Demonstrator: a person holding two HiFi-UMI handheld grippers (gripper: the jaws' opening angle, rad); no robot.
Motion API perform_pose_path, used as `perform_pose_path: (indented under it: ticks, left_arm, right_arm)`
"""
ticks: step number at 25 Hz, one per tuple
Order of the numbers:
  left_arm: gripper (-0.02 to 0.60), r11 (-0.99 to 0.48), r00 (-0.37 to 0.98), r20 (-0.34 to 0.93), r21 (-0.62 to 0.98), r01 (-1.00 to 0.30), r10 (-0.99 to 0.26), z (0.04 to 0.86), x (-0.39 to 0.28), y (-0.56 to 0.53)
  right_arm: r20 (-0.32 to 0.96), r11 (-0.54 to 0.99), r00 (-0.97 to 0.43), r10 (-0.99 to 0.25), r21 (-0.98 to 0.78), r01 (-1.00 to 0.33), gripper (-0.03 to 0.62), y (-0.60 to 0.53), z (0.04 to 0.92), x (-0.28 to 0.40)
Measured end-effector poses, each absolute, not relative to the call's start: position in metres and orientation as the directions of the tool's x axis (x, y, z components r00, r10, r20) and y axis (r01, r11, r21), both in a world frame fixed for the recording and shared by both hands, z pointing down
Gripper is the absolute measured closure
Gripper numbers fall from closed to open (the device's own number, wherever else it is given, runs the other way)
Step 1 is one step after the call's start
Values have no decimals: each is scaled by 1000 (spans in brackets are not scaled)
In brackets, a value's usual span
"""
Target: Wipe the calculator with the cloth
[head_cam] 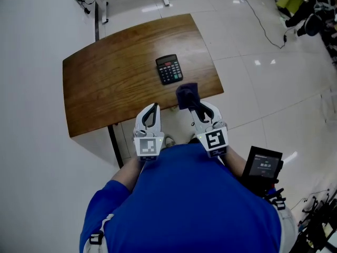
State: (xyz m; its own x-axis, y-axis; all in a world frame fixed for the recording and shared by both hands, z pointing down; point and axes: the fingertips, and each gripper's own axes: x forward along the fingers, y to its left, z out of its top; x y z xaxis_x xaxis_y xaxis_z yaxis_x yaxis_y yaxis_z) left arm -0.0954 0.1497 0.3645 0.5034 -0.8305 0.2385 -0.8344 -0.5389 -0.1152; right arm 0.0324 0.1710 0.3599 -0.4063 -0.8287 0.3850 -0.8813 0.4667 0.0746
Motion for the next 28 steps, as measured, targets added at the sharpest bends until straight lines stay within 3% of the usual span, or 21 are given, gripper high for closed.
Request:
perform_pose_path:
  ticks: [15, 28]
  left_arm:
    - [575, -461, 438, 193, -99, -882, -878, 335, -49, 166]
    - [575, -465, 442, 189, -99, -880, -877, 334, -40, 171]
  right_arm:
    - [268, 492, -466, -843, 36, -870, 526, 184, 320, 78]
    - [262, 495, -468, -844, 49, -867, 526, 185, 321, 79]
